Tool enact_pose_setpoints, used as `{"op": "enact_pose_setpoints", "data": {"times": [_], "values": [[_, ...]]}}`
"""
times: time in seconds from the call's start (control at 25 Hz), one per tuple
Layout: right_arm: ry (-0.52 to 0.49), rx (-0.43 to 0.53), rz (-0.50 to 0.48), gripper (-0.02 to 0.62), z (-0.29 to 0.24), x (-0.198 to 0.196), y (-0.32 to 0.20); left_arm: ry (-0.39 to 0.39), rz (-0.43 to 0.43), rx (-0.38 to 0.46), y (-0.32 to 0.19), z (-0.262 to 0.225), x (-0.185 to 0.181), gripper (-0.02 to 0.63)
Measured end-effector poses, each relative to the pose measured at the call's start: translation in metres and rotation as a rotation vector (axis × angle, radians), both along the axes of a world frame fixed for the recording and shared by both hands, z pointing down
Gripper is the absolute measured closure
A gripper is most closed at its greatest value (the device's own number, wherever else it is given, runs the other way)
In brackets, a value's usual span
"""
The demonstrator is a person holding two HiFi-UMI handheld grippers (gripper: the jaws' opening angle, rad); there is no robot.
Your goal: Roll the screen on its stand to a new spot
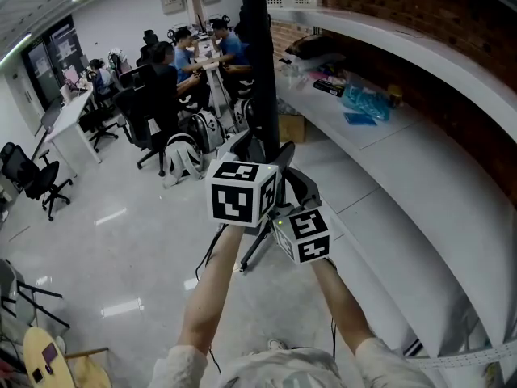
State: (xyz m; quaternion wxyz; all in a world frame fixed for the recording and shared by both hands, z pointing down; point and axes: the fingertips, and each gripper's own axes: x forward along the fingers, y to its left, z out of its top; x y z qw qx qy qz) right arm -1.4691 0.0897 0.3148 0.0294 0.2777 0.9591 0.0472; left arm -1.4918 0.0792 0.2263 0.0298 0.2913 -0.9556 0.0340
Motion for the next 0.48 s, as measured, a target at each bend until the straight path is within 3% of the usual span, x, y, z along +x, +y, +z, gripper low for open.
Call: {"op": "enact_pose_setpoints", "data": {"times": [0.16, 0.48], "values": [[-0.010, 0.033, 0.053, 0.327, 0.005, -0.011, -0.001, -0.011, 0.002, 0.025, -0.001, 0.000, -0.005, 0.268], [-0.037, -0.044, 0.080, 0.339, 0.003, -0.020, 0.000, -0.019, -0.012, 0.065, 0.006, -0.001, -0.014, 0.270]]}}
